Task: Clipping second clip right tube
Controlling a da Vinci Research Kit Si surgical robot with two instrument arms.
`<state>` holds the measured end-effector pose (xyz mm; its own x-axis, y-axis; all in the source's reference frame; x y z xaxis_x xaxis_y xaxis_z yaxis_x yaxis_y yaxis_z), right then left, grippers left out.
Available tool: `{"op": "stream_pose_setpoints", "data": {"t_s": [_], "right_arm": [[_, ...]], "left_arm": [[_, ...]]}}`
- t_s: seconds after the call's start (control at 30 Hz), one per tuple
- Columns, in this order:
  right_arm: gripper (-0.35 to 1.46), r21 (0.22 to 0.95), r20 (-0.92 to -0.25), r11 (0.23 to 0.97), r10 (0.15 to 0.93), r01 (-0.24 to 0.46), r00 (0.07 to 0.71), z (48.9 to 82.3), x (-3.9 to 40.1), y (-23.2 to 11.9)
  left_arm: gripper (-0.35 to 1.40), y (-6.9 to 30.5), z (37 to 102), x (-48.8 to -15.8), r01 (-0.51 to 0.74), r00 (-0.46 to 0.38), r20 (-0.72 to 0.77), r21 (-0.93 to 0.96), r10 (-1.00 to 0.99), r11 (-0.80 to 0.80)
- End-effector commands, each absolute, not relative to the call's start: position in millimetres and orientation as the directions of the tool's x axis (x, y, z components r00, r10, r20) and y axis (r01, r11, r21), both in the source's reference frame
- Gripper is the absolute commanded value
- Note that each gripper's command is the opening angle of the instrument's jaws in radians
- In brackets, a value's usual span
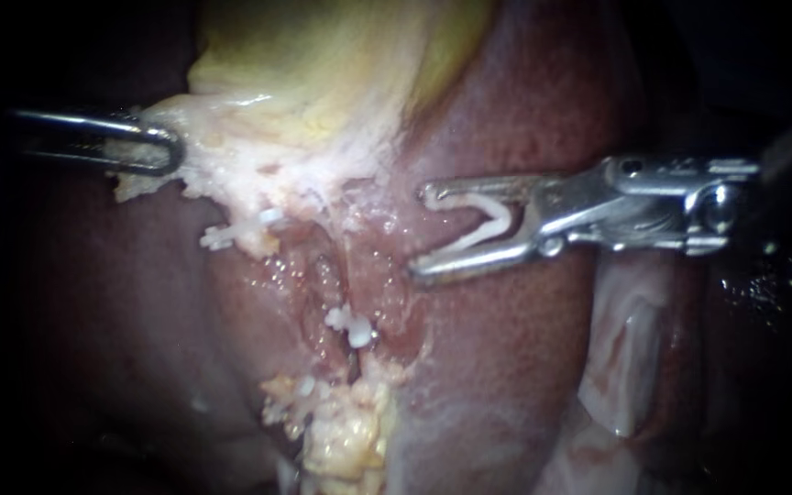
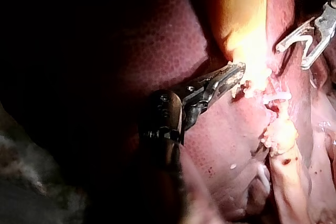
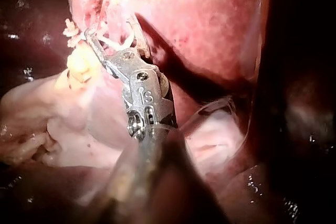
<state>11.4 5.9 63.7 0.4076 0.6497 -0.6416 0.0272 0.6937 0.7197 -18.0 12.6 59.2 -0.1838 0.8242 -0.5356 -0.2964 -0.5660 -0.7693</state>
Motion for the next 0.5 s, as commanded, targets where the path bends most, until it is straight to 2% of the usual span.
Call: {"op": "stream_pose_setpoints", "data": {"t_s": [0.03,0.17,0.5], "right_arm": [[0.48,0.738,-0.621,0.674,0.667,0.022,0.413,64.1,11.7,5.4],[0.48,0.781,-0.570,0.624,0.702,0.019,0.427,65.7,13.2,3.7],[0.49,0.818,-0.523,0.575,0.738,0.009,0.426,67.5,16.4,2.3]], "left_arm": [[-0.35,12.6,59.3,-18.1,-0.297,-0.184,-0.536,-0.769,0.824,-0.566],[-0.35,12.7,59.3,-18.2,-0.296,-0.185,-0.540,-0.766,0.821,-0.571],[-0.35,12.6,59.2,-18.5,-0.299,-0.184,-0.540,-0.765,0.821,-0.570]]}}
